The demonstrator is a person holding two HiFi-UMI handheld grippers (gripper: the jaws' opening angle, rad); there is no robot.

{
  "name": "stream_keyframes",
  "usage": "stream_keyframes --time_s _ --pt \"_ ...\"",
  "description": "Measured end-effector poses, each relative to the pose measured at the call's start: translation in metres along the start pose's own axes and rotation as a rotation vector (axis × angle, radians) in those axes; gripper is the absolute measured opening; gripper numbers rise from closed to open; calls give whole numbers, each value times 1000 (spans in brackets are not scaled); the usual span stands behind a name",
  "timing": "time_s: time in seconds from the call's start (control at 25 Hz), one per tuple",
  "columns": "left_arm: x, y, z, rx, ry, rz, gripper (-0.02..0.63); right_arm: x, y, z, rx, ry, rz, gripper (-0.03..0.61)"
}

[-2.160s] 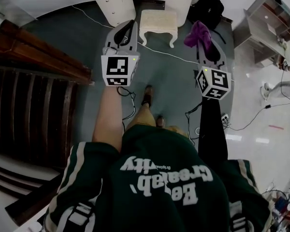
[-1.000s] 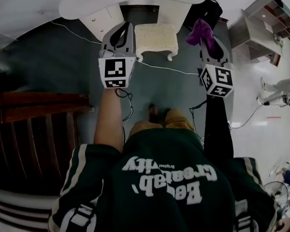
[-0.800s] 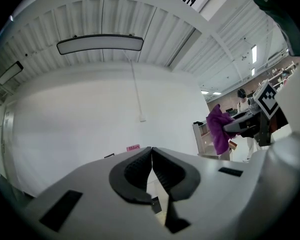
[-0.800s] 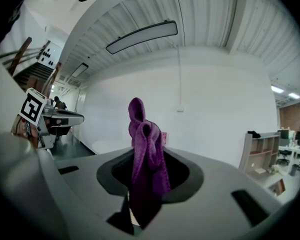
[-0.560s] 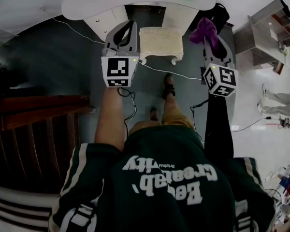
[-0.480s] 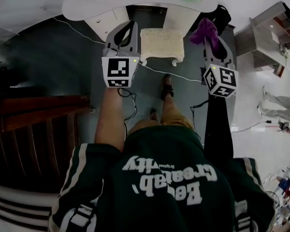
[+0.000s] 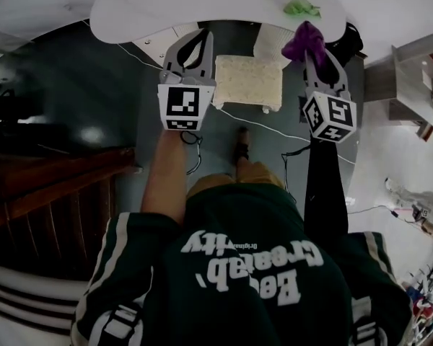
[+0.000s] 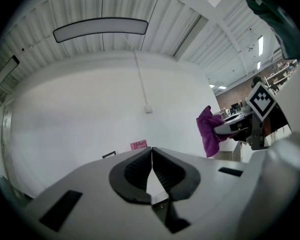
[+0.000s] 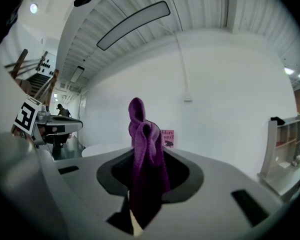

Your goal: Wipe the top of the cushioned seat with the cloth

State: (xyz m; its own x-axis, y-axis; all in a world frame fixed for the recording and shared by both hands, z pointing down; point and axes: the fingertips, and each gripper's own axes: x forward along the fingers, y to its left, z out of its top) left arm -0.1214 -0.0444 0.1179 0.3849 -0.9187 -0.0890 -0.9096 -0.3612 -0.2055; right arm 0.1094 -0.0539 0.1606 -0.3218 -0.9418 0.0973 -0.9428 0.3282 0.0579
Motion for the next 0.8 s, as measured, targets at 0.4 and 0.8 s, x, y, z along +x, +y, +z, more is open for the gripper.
stream_keyframes --time_s 0.4,0.8 --pt "98 20 -22 20 26 34 17 105 -18 -17 55 38 92 115" --pt "117 21 -66 -2 70 32 17 129 -4 -63 91 119 148 115"
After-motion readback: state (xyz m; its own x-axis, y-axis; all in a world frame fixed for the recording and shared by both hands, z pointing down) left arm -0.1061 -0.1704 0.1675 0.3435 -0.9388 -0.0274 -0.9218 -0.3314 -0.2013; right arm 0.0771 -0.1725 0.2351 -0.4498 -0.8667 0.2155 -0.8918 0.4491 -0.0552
